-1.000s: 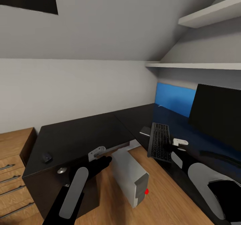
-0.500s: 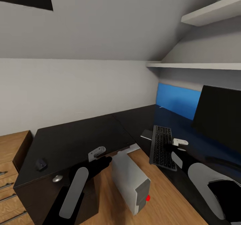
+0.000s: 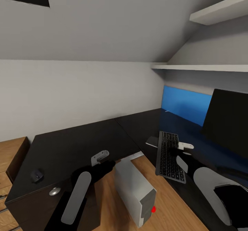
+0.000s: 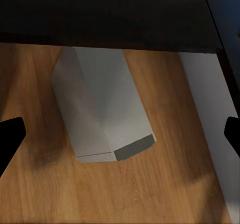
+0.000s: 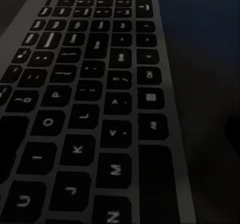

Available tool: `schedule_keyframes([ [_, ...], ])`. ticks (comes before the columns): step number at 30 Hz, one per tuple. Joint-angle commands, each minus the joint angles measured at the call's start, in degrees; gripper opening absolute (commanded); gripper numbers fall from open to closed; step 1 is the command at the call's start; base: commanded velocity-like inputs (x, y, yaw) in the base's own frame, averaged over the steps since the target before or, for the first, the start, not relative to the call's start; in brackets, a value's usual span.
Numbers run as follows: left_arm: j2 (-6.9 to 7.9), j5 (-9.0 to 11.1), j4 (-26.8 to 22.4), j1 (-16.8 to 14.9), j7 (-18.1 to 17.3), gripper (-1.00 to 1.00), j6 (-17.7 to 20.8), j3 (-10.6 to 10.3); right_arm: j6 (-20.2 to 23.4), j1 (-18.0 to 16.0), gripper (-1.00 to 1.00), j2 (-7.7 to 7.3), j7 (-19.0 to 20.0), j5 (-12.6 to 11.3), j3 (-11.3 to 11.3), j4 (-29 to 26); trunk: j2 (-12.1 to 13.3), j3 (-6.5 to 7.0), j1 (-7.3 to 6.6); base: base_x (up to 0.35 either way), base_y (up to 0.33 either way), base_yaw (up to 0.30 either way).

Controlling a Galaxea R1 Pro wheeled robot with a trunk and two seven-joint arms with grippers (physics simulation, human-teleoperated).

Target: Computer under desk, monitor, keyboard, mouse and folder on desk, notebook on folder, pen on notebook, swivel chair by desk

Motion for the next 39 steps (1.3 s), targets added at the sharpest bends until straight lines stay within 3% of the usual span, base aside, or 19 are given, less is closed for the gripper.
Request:
schedule_keyframes([
  [1,-0.01,0.54,-0.06,-0.05,0.59,1.00,0.05,-0.03,0.24,-0.02,1.00,-0.04,-0.30,-0.46,0.49,-0.12,-0.03,-0.06,0.00,0.020,0.000,0.000],
  [37,-0.01,0.65,-0.06,-0.05,0.68,1.00,0.04,-0.15,0.24,-0.02,1.00,0.00,-0.10,-0.46,0.49,-0.23,-0.03,-0.06,0.00,0.091,0.000,0.000],
  [39,-0.34,0.48,0.04,-0.21,0.60,1.00,-0.39,-0.59,0.23,0.38,1.00,0.66,-0.09,-0.47,0.26,-0.21,-0.03,-0.06,0.00,0.000,0.000,0.000],
])
